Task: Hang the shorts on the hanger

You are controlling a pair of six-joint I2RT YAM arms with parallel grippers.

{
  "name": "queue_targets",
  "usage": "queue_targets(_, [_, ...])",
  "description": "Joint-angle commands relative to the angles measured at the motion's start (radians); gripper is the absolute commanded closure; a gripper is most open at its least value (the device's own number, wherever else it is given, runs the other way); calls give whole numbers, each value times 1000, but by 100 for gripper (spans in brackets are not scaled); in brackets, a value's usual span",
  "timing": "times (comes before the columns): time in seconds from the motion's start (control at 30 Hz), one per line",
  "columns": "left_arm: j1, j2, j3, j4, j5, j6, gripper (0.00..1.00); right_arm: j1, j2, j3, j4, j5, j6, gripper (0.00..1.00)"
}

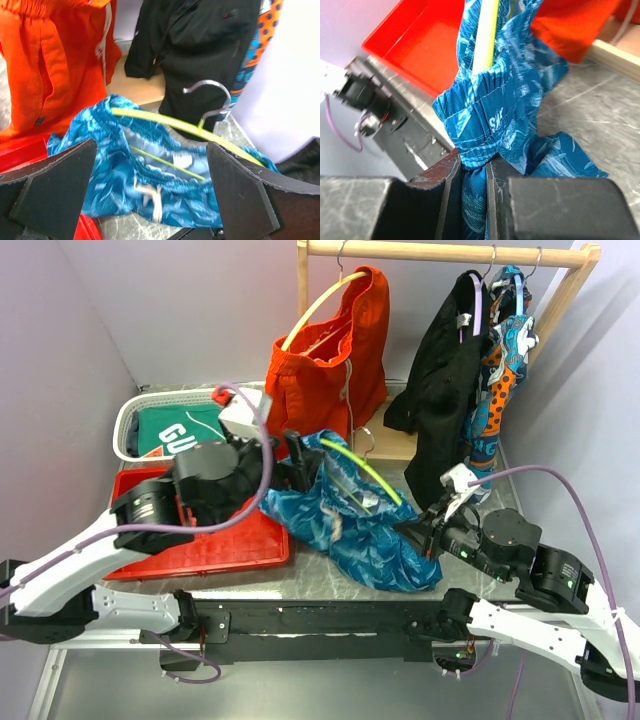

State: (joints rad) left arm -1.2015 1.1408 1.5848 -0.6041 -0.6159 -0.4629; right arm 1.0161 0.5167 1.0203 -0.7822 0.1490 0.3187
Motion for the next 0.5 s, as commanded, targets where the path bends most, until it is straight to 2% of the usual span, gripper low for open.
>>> queue_targets(0.0, [0, -50, -32, 84, 24, 46, 4, -7, 11, 53, 63, 148, 55, 100])
queue_targets(0.07, [0, -59, -32, 87, 15, 41, 4, -5, 22, 89, 25, 270, 103, 100])
queue_targets(0.23, [0, -64, -36, 86, 7, 20, 3, -7, 97, 311, -100, 507, 210, 100])
queue_targets(0.47, [0, -59, -32, 57, -62, -11, 3, -5, 218, 498, -92, 626, 231, 100])
